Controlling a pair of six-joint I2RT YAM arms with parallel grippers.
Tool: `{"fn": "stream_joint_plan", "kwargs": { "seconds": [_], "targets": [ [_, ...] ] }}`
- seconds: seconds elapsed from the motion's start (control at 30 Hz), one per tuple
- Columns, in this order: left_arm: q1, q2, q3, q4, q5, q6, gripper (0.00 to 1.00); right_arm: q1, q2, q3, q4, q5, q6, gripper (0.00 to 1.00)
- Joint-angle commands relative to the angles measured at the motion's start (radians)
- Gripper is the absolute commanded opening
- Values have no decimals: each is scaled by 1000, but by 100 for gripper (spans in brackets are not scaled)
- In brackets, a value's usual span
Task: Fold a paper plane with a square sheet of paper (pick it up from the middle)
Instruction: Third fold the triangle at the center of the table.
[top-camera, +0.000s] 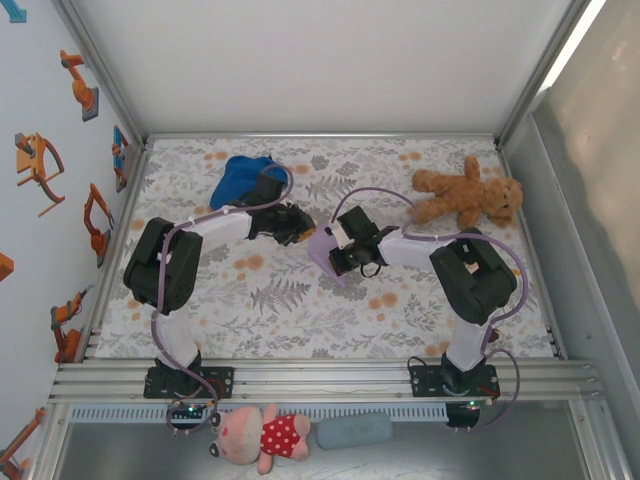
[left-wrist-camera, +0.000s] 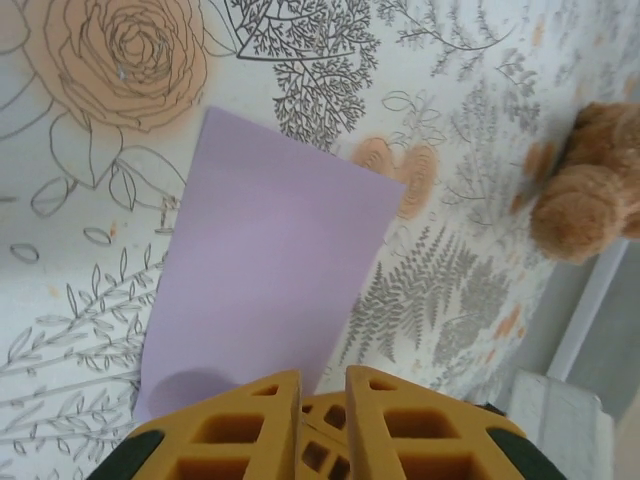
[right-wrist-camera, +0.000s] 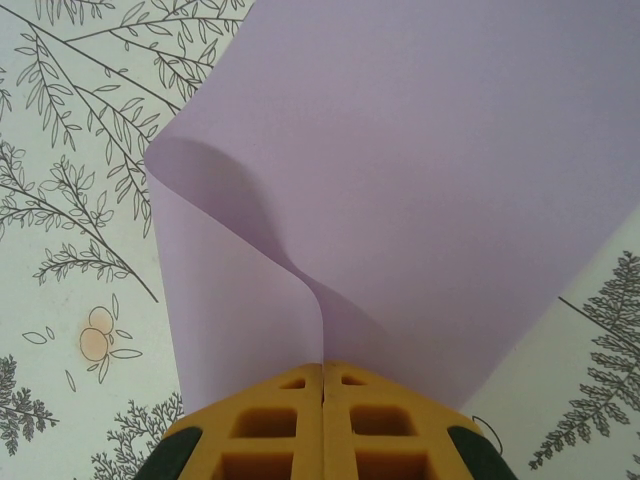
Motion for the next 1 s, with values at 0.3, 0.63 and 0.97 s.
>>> {"fn": "stream_joint_plan", "kwargs": {
  "seconds": [0.3, 0.63, 0.97],
  "targets": [
    [-69, -9, -147, 199, 25, -136, 13, -6, 35, 10, -45, 12, -4, 0],
    [-88, 6, -178, 187, 30, -135, 12, -5, 37, 17, -50, 14, -5, 0],
    [-88, 20, -184, 175, 23, -123, 12, -6, 39, 22, -58, 14, -4, 0]
  ]
}}
